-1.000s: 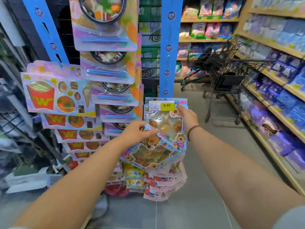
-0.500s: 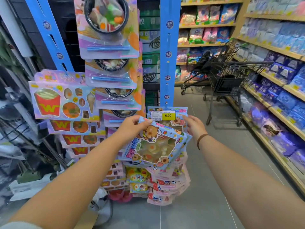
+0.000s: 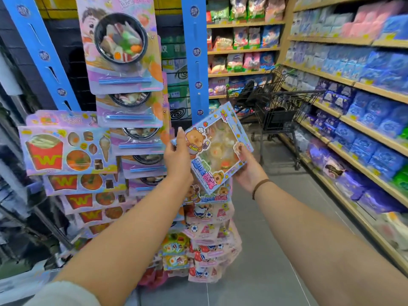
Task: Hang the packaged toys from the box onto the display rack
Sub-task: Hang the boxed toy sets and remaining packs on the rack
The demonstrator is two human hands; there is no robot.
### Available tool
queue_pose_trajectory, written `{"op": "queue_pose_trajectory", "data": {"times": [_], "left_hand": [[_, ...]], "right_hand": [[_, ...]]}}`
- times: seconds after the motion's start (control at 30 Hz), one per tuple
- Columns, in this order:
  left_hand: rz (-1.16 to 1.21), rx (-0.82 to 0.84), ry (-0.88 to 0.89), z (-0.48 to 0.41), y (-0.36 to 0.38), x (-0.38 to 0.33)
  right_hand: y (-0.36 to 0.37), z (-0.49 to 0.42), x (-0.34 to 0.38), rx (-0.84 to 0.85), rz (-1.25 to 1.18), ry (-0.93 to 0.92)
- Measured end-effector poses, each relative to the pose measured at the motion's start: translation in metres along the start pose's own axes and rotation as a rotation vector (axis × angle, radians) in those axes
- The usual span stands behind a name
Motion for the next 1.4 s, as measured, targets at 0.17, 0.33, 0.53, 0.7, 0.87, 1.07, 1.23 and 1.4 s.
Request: {"op": "queue_pose_trajectory", "data": {"times": [0.17,0.33,0.53,0.7,0.87,1.07,1.23,1.4], "left_hand": [[-0.308,0.155,0.047,0.003,-0.013,0.016],[-0.619,0.315,-0.001,0.01,-0.039,0.025],[-0.704,0.44,-0.196,0.014,-0.045,0.027],[-0.74,0.497,-0.255,-0.002,-0.051,0.027],[-0.78,0.455,-0.262,-0.011,-0.051,0.035],[-0.793,0.396,-0.28,-0.014,-0.051,0.042],[-0.869,0.374,-0.273,-0.015,-0.053,0.046],[-0.892,0.439,-0.301,-0.01,-0.056,0.043]], "right_hand": [[-0.005,-0.005,0.011,-0.346,0.051,-0.124],[-0.002,0.005,0.007,-0.391,0.366,-0.232],[0.023,0.008,0.003,-0.346,0.419,-0.354],[0.05,-0.003,0.026,-0.305,0.51,-0.499],[0.072,-0.022,0.046,-0.238,0.698,-0.506],[0.071,-0.035,0.038,-0.207,0.77,-0.457],[0.065,-0.041,0.028,-0.204,0.746,-0.421],[0.057,-0.041,0.02,-0.197,0.757,-0.351]]}}
Point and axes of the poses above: each hand's wrist, its own z-axis away from the middle knuckle, its own y-axis out of the palm, x = y × z, the point moved 1 cm from there along -z, towards the middle knuckle, and after that the axes turned 10 degrees about z, right-handed, at the moved point
